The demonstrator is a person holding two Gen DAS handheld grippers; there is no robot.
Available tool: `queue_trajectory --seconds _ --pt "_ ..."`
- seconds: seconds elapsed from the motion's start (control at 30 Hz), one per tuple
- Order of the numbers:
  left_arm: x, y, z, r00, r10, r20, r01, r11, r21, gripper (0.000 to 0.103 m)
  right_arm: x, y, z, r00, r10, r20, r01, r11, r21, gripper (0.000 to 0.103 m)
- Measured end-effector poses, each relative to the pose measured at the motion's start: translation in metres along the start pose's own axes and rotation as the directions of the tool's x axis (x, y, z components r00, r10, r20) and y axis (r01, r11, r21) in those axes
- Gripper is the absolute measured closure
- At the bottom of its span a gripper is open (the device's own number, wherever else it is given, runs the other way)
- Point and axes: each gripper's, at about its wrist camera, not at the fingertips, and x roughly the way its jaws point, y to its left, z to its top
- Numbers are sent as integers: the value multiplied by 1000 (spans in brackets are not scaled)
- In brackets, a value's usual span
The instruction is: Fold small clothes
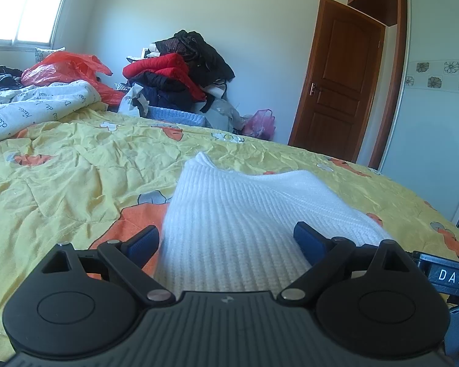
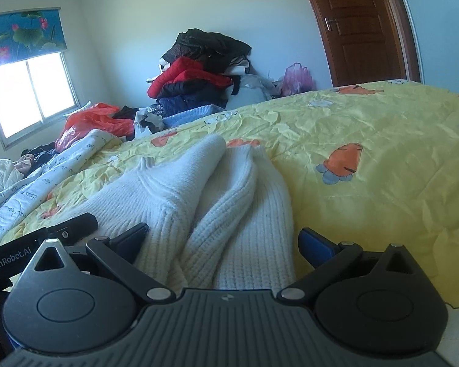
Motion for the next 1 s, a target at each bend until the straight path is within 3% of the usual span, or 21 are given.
queue_trajectory --seconds 1.0 --pt "-1 -1 0 1000 3 8 -3 1000 2 8 0 0 -1 1000 1 0 -1 1000 2 1"
